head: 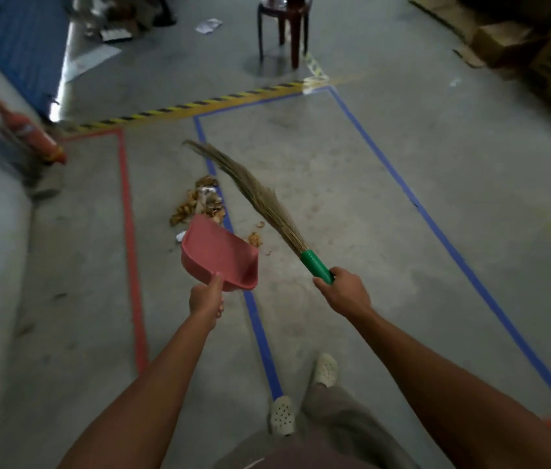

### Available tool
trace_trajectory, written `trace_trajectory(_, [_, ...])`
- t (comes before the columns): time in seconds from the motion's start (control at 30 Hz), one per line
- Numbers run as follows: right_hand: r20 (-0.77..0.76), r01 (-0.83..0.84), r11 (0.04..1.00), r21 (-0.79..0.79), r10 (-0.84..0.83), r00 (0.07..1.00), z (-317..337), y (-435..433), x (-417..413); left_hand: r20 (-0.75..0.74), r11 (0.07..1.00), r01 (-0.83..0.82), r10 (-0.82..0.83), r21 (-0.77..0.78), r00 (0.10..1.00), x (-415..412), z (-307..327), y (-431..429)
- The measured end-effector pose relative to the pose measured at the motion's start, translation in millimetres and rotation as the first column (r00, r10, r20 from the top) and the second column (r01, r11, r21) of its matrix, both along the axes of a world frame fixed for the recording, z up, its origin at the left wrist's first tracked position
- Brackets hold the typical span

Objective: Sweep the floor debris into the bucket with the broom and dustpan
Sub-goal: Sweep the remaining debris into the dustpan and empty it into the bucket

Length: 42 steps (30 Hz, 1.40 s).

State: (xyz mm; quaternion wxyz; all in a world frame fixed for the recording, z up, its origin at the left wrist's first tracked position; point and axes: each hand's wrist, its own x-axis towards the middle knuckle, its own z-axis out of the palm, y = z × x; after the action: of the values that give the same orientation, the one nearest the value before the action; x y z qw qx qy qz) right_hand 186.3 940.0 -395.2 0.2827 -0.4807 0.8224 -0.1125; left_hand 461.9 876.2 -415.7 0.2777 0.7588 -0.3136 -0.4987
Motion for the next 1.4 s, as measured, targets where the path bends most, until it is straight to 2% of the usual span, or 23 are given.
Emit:
trace_trajectory(0.5, [0.048,-0.332,0.942,0.052,0.33,0.943,-27.0,-235.6,55.3,0.086,0.95,-0.312,0.311,-0.007,0.946,75.5,-10.9,-131.3])
trace_trajectory(0.73, [0.061,-0.428,0.891,0.153,0.424,0.904,-70.2,-311.1,88.1,0.083,0.937,-0.344,0.339,0.054,0.937,129.0,-48.9,-191.2])
trace_trajectory(1.03, [0.107,-0.48,0.821,0.308,0.472,0.875,-195.0,-376.2,153.8,0.154,0.942,-0.304,0.282,0.141,0.947,197.5,-178.9,-269.0])
trace_trajectory(1.23, [0.193,-0.527,0.737,0.423,0.495,0.847,-328.7,-404.9,197.4,0.195,0.944,-0.283,0.249,0.169,0.949,234.6,-304.2,-314.3])
trace_trajectory(1.4, [0.174,-0.542,0.68,0.494,0.533,0.828,-445.8,-434.0,225.7,0.275,0.945,-0.239,0.174,0.224,0.946,250.8,-401.6,-349.5])
